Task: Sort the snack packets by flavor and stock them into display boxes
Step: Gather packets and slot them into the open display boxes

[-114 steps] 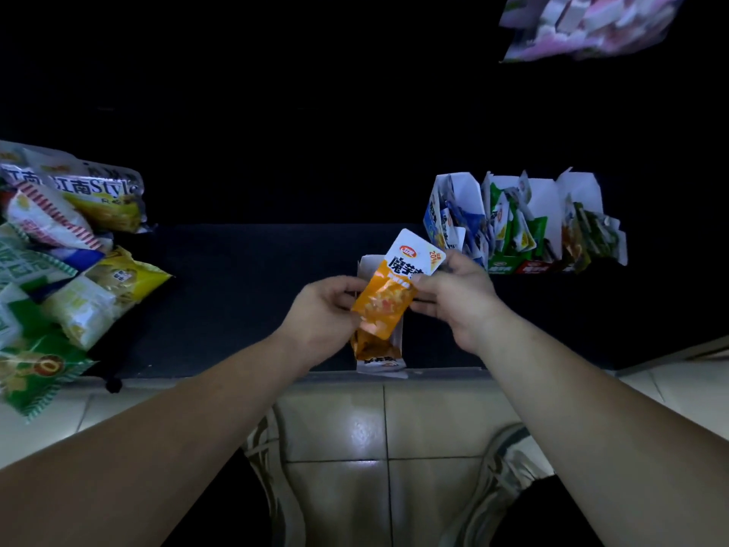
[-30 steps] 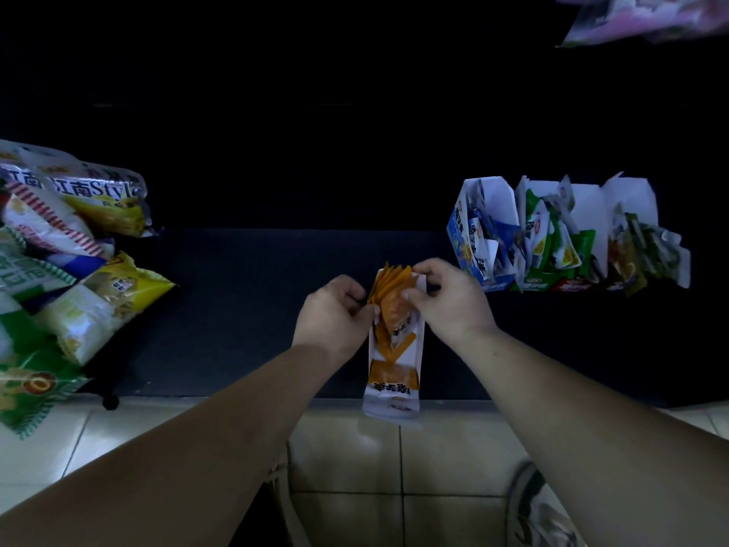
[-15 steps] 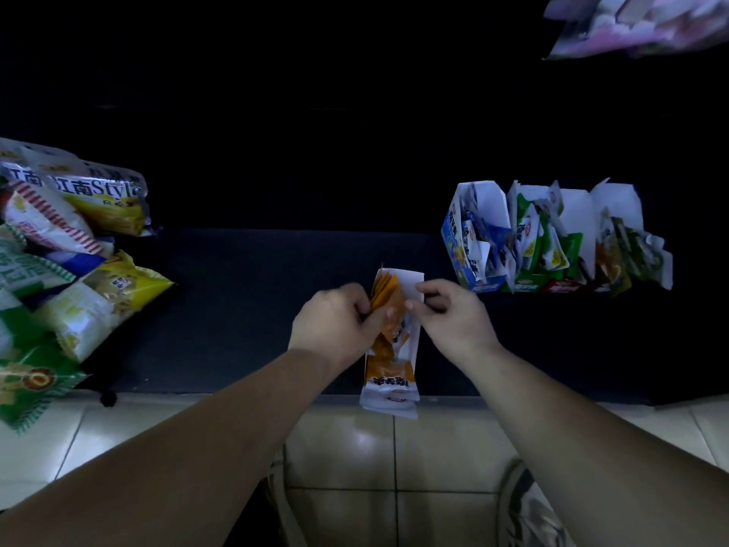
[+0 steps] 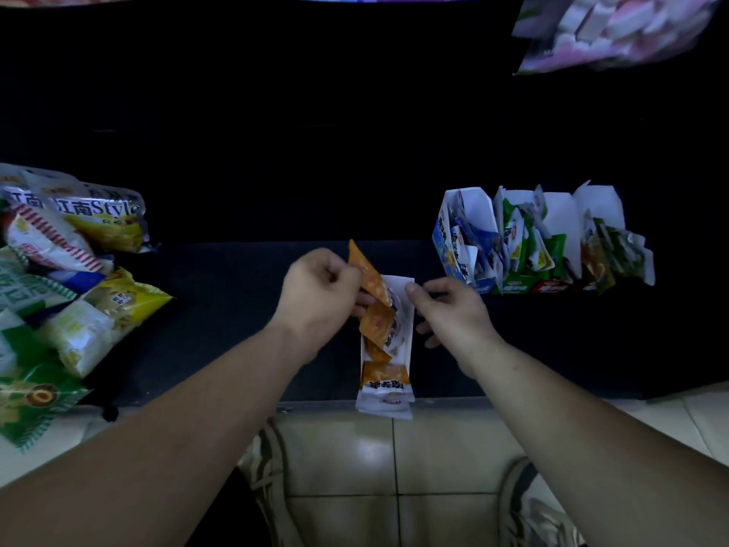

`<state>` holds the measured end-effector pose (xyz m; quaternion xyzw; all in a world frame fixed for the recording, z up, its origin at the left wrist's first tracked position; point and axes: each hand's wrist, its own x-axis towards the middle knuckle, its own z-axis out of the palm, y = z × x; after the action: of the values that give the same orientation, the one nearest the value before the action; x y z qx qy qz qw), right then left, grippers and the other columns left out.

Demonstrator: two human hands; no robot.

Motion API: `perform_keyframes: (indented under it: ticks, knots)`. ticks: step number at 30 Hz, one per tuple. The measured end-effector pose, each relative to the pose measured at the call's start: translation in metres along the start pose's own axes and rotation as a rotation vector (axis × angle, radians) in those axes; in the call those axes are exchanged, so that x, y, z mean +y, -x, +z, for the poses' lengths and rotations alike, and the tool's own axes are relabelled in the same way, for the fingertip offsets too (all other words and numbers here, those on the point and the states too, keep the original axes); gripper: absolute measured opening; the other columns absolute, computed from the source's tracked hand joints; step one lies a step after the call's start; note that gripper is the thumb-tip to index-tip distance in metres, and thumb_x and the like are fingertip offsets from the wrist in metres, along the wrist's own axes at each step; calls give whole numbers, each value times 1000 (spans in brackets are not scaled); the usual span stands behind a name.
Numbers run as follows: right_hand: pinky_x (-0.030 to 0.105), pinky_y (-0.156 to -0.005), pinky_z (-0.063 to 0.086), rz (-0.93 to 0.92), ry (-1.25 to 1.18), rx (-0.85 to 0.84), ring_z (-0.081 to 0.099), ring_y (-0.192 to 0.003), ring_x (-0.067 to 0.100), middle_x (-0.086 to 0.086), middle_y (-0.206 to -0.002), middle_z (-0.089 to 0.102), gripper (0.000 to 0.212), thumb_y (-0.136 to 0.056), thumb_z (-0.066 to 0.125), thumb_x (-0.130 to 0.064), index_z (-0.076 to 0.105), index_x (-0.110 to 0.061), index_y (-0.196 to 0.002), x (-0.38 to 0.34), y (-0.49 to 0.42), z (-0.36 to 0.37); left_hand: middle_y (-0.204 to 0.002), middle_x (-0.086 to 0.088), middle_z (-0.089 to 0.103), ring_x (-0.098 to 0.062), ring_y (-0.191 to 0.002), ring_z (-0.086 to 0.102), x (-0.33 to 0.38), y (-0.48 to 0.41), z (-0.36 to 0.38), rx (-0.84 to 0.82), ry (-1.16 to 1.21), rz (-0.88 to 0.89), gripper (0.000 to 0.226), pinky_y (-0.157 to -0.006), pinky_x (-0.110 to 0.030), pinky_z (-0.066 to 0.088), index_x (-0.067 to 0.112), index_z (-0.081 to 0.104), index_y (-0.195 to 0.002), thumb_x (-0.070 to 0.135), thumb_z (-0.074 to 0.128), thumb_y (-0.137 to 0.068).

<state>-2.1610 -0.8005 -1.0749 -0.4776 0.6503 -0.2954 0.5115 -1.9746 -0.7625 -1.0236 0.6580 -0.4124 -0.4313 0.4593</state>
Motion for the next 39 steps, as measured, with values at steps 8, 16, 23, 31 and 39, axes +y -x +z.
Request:
perform_keyframes:
  ticks: [8,16,23,31,39]
  knots:
    - [41,-74,64,306,-362,-181,76,-97,31,17,-110,76,49,-84,84,-30,65,-8,-124,-23,19,-7,-90,-5,78,-28,-85,78,11,20,-13,-84,264,-124,64,-78,-39,64,20,39,-150,-5,62,-96]
    - [35,-68,63,-118,-181,27,72,-94,21,5,-108,73,32,-94,67,3,63,-28,-102,-45,29,-29,-120,4,61,-20,-112,63,-24,14,-18,-21,-403,-23,52,-97,-38,56,22,56,-142,6,61,-93]
    - [25,-66,49,-396,288,-168,64,-90,9,-7,-98,67,28,-95,65,-5,59,-32,-93,-44,34,-20,-80,10,67,-2,-75,62,-43,2,2,7,-498,-28,11,-64,-18,50,20,70,-95,27,78,-90]
    - [26,-86,58,-197,263,-301,70,-93,9,-9,-88,71,30,-91,74,-10,66,-38,-95,3,32,3,-85,6,70,-6,-80,67,-46,-10,2,-39,-456,-56,19,-69,-18,54,21,68,-105,16,77,-88]
    - [46,-78,63,59,34,-168,76,-80,27,9,-99,75,13,-100,59,-20,66,-24,-111,-8,29,-2,-80,3,70,-17,-68,65,-33,0,-18,-46,-448,109,17,-58,-27,54,23,69,-94,16,55,-100]
